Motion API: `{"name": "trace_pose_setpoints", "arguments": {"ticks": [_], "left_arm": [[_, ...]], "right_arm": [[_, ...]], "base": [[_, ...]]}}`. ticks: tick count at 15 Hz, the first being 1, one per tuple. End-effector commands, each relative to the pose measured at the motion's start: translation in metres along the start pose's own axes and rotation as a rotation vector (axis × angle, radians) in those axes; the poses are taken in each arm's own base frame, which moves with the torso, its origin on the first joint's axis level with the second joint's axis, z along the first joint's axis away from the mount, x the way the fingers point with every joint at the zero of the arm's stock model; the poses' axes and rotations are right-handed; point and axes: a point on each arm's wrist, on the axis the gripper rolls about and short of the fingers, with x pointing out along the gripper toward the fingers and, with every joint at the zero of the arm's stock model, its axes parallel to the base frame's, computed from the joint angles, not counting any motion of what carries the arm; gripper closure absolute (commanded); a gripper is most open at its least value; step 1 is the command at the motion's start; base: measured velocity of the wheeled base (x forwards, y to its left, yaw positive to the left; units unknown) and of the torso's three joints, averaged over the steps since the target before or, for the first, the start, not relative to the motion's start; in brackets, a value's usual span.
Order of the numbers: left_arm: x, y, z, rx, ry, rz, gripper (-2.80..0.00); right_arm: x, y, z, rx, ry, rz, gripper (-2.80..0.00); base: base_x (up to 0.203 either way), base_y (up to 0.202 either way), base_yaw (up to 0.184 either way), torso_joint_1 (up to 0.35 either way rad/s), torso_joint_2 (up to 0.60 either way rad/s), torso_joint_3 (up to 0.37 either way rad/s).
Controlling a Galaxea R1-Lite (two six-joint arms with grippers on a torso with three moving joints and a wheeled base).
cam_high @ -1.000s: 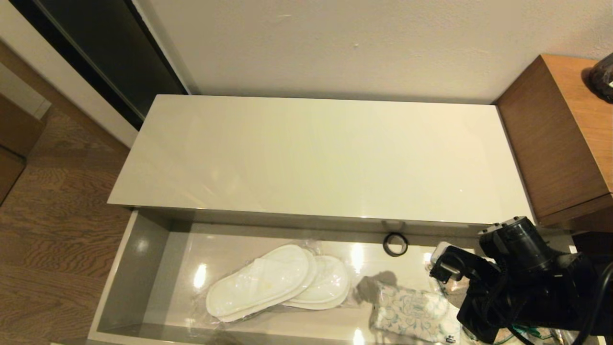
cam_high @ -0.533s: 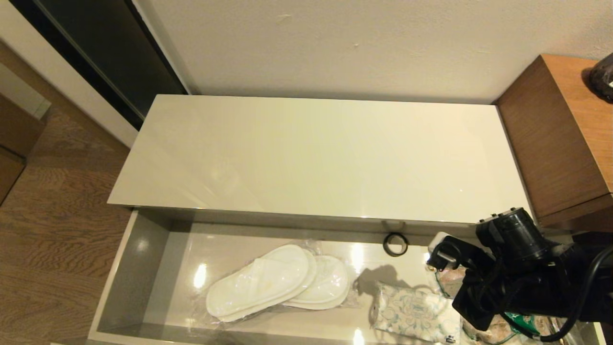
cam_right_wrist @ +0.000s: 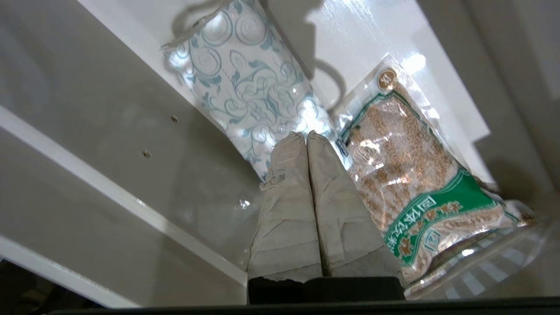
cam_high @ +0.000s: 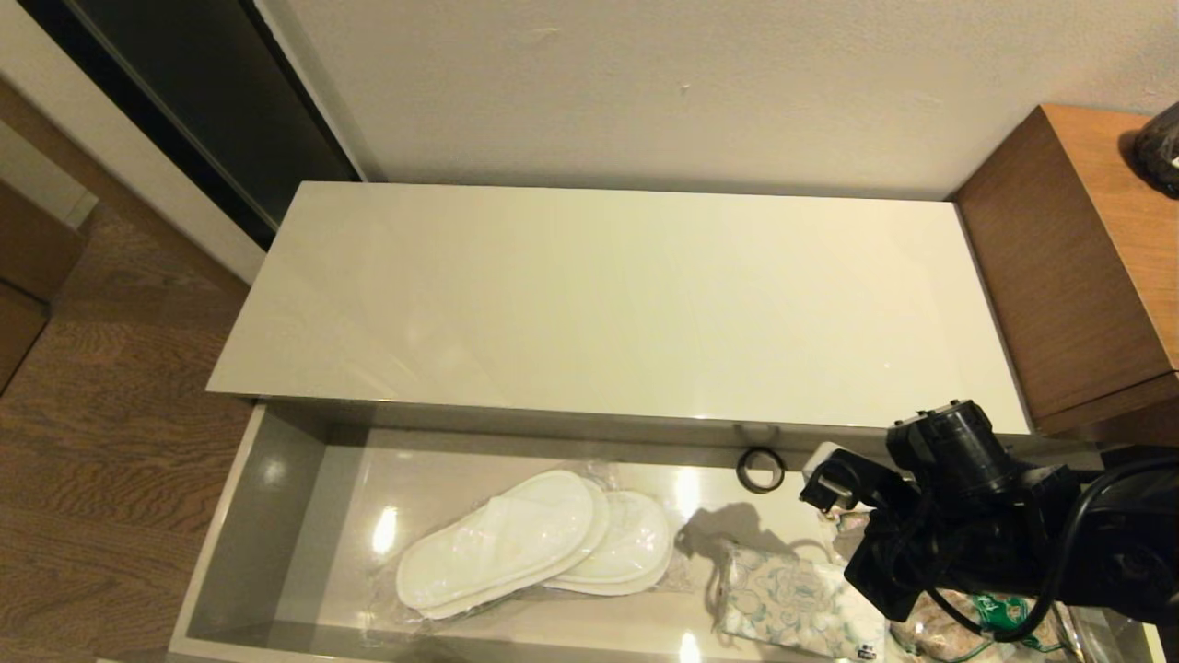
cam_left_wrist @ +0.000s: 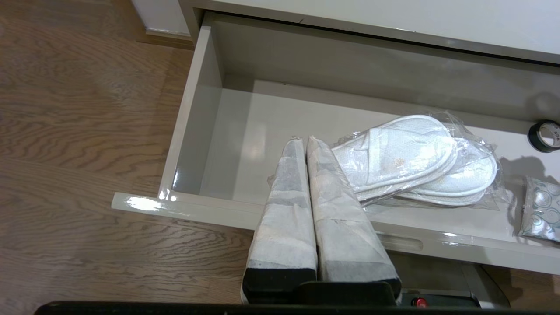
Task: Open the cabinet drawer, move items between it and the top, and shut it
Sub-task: Take out the tissue from the drawer
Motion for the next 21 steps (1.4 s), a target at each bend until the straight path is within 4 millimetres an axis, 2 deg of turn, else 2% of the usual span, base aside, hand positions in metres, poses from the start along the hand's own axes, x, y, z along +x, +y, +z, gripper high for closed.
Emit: {"name": "trace_pose_setpoints", "arguments": {"ticks": [1,21], "left_arm": [[0.000,0.000,0.000,-0.001,0.001,0.002,0.00],[0.000,0.000,0.000,-0.001,0.001,0.000,0.00]], "right_arm": [[0.006,0.002,-0.002,-0.006,0.021,0.011,0.00],[0.019,0.010,-0.008,-0.075,0.051,0.032,0.00]], "base": [[0.000,0.000,0.000,0.000,0.00,0.000],[0.000,0.000,0.000,0.000,0.00,0.000]]}}
